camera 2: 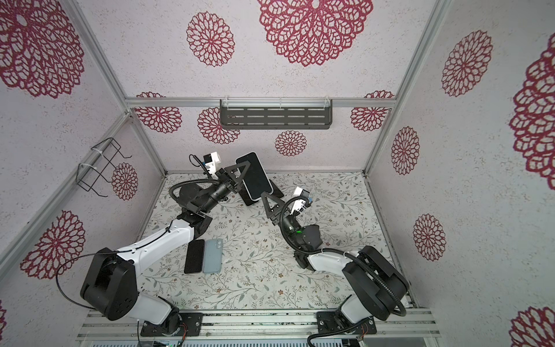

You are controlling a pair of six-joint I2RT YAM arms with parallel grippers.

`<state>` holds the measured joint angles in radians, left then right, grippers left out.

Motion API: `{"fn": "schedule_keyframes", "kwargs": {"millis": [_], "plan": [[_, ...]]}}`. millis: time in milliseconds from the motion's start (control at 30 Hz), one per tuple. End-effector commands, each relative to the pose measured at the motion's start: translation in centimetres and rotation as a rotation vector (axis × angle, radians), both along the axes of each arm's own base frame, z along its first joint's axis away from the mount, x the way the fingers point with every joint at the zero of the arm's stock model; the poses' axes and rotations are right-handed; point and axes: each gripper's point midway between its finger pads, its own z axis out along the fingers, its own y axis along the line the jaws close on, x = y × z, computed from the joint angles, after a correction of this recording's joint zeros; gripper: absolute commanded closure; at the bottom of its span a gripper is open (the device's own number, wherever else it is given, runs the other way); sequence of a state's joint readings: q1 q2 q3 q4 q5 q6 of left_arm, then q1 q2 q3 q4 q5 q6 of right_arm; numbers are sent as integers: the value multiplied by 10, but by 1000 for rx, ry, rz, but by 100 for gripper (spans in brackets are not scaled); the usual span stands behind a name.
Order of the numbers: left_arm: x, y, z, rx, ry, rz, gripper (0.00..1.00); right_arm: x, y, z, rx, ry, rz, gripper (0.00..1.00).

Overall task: Take the phone out of the phone case
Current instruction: 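Keep the right gripper at the case's lower edge while the left holds the phone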

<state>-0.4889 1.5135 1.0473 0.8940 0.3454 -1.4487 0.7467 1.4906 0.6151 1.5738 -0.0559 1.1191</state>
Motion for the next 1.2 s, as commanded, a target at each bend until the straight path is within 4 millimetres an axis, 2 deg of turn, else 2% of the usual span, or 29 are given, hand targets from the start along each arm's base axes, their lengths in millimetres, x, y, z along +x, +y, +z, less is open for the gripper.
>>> {"fn": "schedule_keyframes", "kwargs": {"millis": [0, 1167], "plan": [[-12, 13, 41, -90, -99, 13, 100, -16, -14, 27, 89, -91, 0, 38], [-13, 16, 51, -101, -123, 23, 100, -17, -11, 19, 77, -71, 10, 39]]}}
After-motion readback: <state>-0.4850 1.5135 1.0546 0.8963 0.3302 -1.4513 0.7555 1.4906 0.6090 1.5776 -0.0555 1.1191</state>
